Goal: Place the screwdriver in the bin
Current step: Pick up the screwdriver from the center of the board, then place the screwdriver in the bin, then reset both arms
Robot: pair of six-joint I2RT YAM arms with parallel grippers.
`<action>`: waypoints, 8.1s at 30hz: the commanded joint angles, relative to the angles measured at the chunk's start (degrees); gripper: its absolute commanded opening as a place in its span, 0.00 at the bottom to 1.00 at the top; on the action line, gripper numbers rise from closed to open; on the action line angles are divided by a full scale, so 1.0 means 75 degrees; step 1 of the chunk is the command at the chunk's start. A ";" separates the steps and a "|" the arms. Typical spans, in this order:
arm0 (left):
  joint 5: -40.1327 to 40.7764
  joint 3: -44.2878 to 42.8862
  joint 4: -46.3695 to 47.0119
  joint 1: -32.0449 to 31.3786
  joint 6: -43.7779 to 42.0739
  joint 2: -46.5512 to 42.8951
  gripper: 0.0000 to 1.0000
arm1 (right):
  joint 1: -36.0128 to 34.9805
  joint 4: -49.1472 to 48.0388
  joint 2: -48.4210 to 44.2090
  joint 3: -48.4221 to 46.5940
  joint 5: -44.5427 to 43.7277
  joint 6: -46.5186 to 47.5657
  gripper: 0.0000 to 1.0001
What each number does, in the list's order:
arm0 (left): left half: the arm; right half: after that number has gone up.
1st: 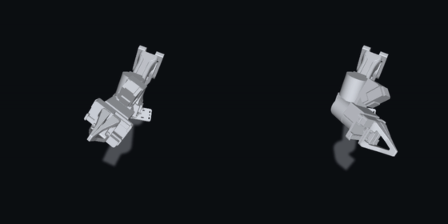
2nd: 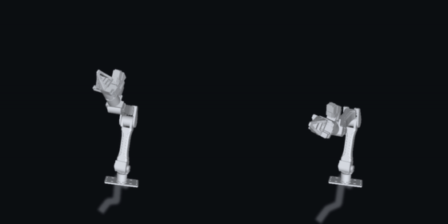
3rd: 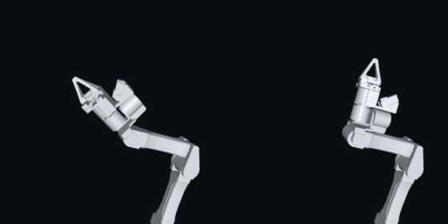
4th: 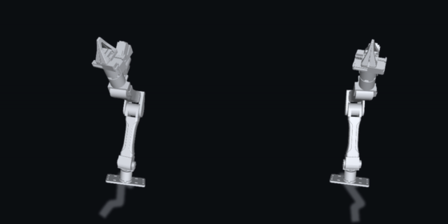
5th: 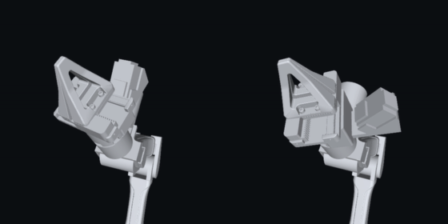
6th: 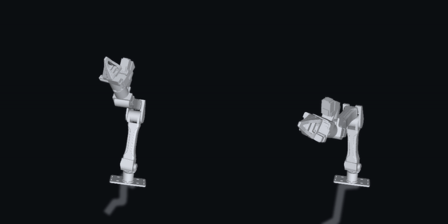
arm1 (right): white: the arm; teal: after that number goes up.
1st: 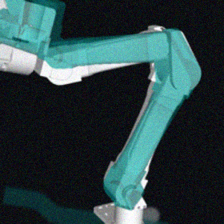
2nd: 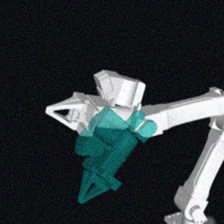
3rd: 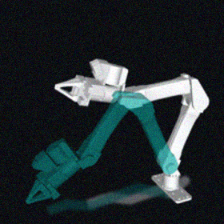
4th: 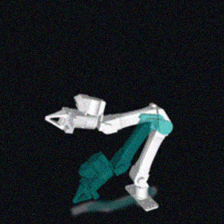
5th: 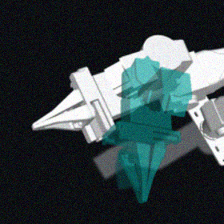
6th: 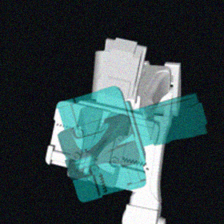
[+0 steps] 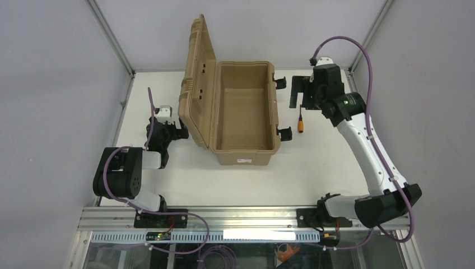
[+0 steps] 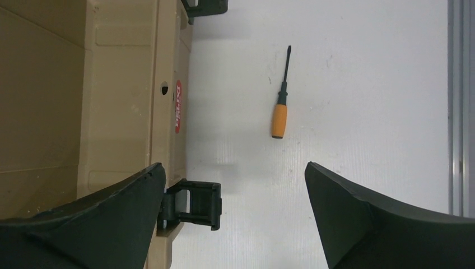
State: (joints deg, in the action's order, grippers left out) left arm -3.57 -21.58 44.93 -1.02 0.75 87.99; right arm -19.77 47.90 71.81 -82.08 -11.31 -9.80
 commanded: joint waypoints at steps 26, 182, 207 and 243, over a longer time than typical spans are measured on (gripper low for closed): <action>-0.0165 0.0018 0.0293 0.0042 0.0075 -0.0224 0.99 | 0.1313 0.1636 0.4454 -0.2044 0.0752 -0.0624 0.92; -0.0167 0.0018 0.0294 0.0042 0.0075 -0.0219 0.99 | -0.1940 0.1758 0.8642 -0.6327 0.0828 -0.3226 0.00; -0.0165 0.0018 0.0288 0.0042 0.0075 -0.0218 0.99 | -0.1934 0.1887 0.9253 -0.6364 0.0817 -0.3031 0.32; -0.0167 0.0018 0.0293 0.0042 0.0076 -0.0217 0.99 | -0.1817 0.1640 0.4571 -0.6439 0.0288 -0.1251 0.87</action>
State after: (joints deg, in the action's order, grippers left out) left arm -3.57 -21.58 44.93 -1.02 0.73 87.99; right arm -33.95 64.25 113.73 -133.47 -6.52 -23.33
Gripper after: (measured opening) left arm 0.992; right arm 0.818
